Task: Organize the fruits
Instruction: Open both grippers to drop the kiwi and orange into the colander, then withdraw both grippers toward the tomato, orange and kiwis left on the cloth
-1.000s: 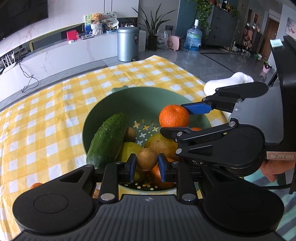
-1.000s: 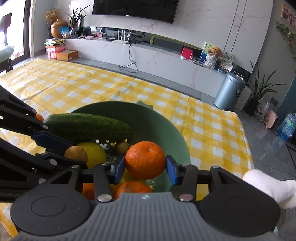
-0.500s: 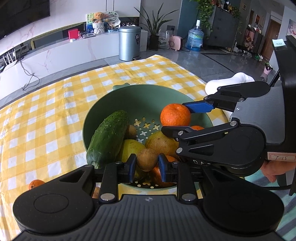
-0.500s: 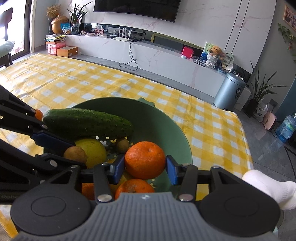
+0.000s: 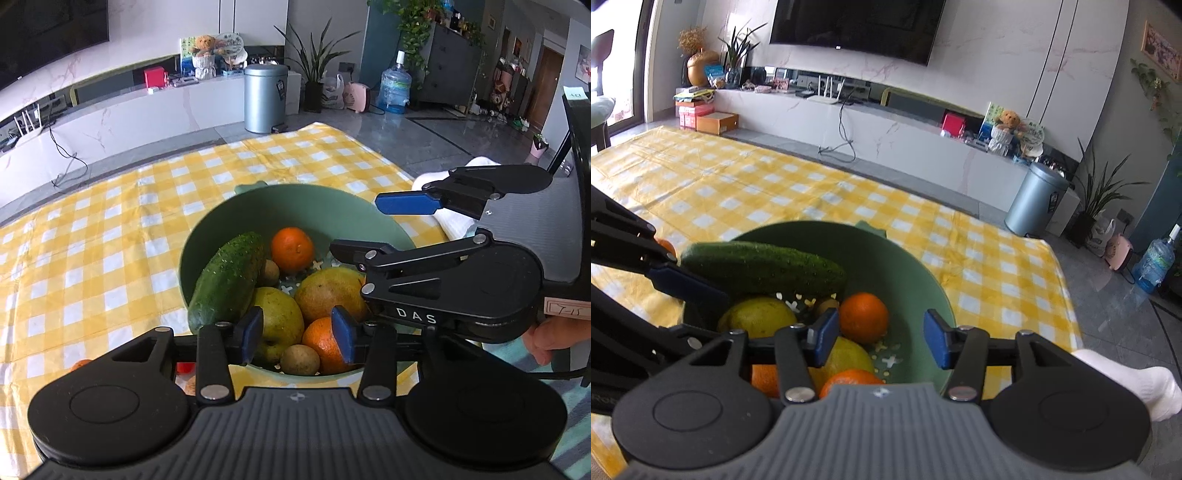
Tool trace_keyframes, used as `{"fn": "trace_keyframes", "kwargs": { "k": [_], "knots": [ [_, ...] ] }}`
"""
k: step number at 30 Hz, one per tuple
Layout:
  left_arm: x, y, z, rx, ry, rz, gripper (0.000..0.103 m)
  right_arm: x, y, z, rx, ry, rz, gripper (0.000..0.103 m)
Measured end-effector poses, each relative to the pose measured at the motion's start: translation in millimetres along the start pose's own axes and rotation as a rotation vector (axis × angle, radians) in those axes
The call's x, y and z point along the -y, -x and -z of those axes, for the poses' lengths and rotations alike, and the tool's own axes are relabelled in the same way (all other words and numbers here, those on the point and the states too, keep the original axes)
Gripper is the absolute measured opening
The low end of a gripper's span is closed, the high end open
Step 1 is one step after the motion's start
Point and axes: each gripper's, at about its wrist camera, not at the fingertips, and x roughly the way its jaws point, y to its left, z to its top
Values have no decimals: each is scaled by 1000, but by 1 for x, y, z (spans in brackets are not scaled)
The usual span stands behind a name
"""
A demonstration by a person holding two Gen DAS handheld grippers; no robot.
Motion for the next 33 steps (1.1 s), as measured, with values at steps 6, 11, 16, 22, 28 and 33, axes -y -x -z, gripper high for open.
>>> {"fn": "trace_keyframes", "kwargs": {
  "k": [6, 11, 16, 22, 28, 33],
  "knots": [
    [-4, 18, -2, 31, 31, -11, 57, -3, 13, -3, 55, -29, 23, 56],
    [-6, 35, -2, 63, 14, -69, 58, -11, 27, -3, 114, -51, 41, 61],
    [-15, 52, 0, 86, 27, -107, 59, -20, 39, -4, 160, -125, 42, 68],
    [-35, 69, 5, 105, 67, -158, 60, -39, 54, -9, 217, -171, -5, 70],
    [-60, 86, 15, 116, 103, -213, 60, -56, 66, -20, 257, -213, -89, 71],
    [-80, 95, 24, 109, 131, -242, 60, -78, 70, -29, 275, -187, -133, 73]
  ]
}}
